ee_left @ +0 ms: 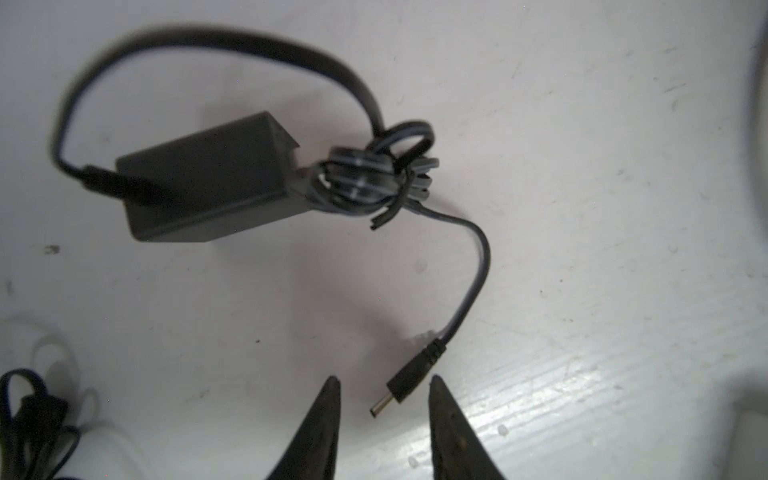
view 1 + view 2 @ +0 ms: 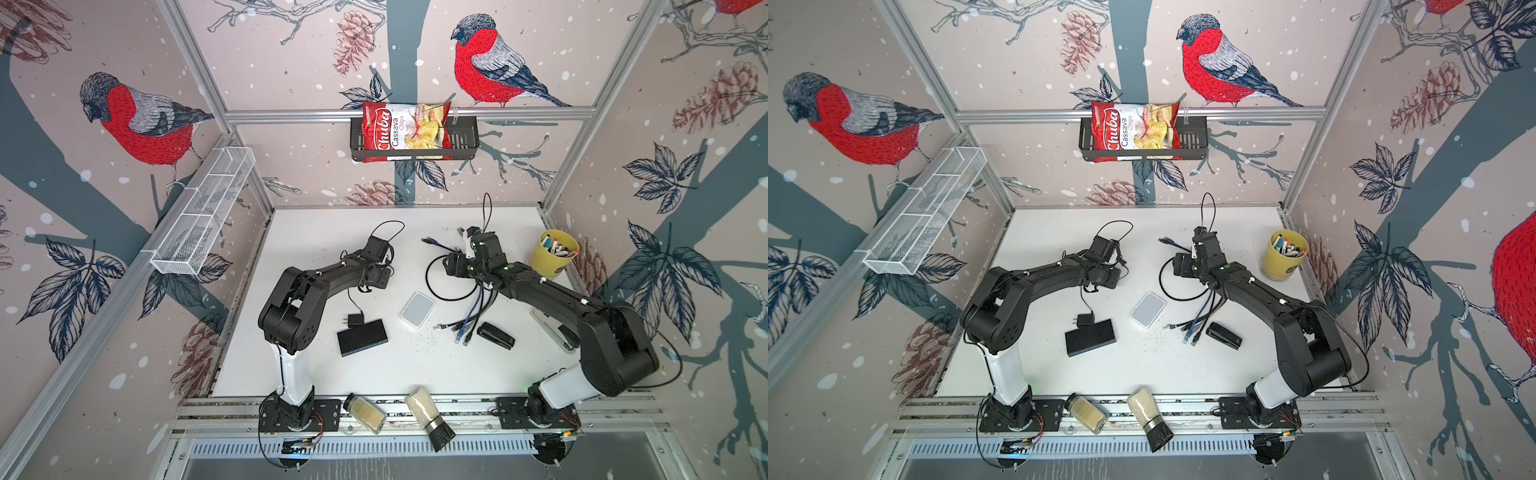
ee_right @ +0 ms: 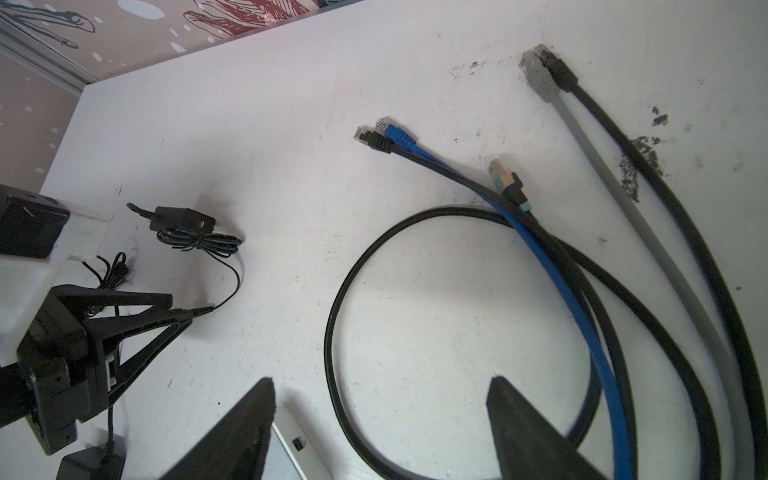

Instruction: Insert the plug into the switch port

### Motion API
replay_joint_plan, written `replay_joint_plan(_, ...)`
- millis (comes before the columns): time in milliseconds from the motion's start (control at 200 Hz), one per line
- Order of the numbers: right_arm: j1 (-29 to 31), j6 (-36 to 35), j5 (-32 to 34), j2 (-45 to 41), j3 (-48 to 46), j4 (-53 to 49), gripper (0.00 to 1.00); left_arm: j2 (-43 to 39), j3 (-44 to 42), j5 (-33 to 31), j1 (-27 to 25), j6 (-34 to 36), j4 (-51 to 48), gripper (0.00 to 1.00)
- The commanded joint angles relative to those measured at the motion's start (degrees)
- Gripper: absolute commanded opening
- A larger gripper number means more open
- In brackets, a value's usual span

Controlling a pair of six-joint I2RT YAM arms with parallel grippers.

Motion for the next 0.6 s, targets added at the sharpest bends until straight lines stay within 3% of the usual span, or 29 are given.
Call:
replay_joint_plan(0, -0.03, -0.49, -0.47, 0.21, 0.37, -0.01, 0.81, 0.76, 0.83, 1.05, 0.35, 1.58, -1.71, 0.32)
replay_joint_plan(195, 0.04, -0.53, -0.60, 0.16, 0.45, -0.19, 0.81, 1.46, 1.22, 2.33, 0.43, 2.04, -2.44, 0.31)
replay_joint_plan(595, -0.05, -0.82, -0.60, 0.37, 0.32, -0.21, 0.80, 3.03, 1.72, 3.29, 0.41, 2.05, -4.05, 0.14)
